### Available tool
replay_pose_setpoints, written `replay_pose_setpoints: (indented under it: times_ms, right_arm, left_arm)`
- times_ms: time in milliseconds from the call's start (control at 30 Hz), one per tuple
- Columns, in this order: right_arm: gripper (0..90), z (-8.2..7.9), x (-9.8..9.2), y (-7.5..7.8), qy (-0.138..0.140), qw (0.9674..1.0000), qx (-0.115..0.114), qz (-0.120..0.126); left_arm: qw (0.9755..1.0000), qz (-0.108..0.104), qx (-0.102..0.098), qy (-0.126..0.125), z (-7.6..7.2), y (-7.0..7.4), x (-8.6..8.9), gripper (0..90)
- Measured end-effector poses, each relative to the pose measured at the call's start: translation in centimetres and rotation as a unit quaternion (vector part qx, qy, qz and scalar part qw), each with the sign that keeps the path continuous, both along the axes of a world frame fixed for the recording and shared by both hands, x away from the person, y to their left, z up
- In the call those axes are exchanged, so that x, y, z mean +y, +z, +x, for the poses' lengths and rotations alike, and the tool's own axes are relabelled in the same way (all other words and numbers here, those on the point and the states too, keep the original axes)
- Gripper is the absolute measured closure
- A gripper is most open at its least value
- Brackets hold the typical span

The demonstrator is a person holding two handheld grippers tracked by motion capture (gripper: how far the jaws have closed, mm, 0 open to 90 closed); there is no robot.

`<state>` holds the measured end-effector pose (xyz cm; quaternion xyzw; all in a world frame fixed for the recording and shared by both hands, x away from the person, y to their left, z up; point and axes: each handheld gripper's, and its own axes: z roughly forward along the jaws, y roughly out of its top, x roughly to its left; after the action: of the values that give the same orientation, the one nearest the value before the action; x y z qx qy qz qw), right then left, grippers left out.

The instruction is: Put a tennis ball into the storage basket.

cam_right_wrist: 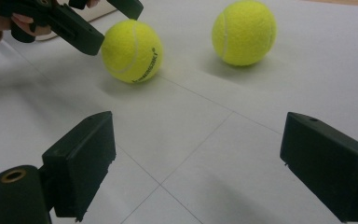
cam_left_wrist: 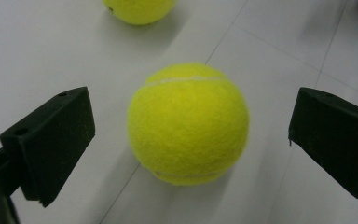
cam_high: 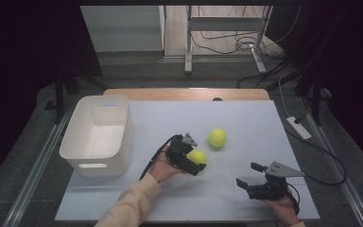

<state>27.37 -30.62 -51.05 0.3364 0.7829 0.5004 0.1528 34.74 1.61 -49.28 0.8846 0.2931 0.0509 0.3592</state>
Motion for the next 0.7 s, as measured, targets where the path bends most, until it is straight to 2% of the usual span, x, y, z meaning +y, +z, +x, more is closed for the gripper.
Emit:
replay_pose_setpoints:
  times_ms: [233, 300, 433, 500, 600, 700]
  right_arm:
    - [10.3, 0.07, -0.13, 0.0, -0.001, 1.0, 0.0, 0.0]
    - [10.4, 0.06, -0.15, 0.0, -0.001, 1.0, -0.001, 0.001]
    - [10.4, 0.05, -0.2, 0.01, -0.002, 1.0, -0.001, 0.001]
    - [10.3, 0.04, -0.2, 0.01, -0.002, 1.0, -0.001, 0.002]
    - [10.4, 0.01, -0.17, 0.01, -0.001, 1.0, -0.001, 0.001]
    - [10.3, 0.04, -0.18, 0.0, -0.002, 1.0, -0.001, 0.001]
  left_arm:
    - [0.9998, 0.016, 0.011, -0.007, 0.43, -0.86, -0.66, 1.3]
    - [0.9995, 0.027, 0.01, -0.011, 0.49, -1.0, -0.82, 1.4]
    - [0.9993, 0.035, 0.009, -0.013, 0.52, -1.14, -0.95, 4.3]
    - [0.9992, 0.038, 0.002, -0.012, 0.46, -1.17, -0.95, 10.6]
    - [0.9992, 0.038, 0.003, -0.014, 0.47, -1.17, -0.92, 23.4]
    - [0.9992, 0.037, 0.008, -0.015, 0.52, -1.12, -0.82, 25.7]
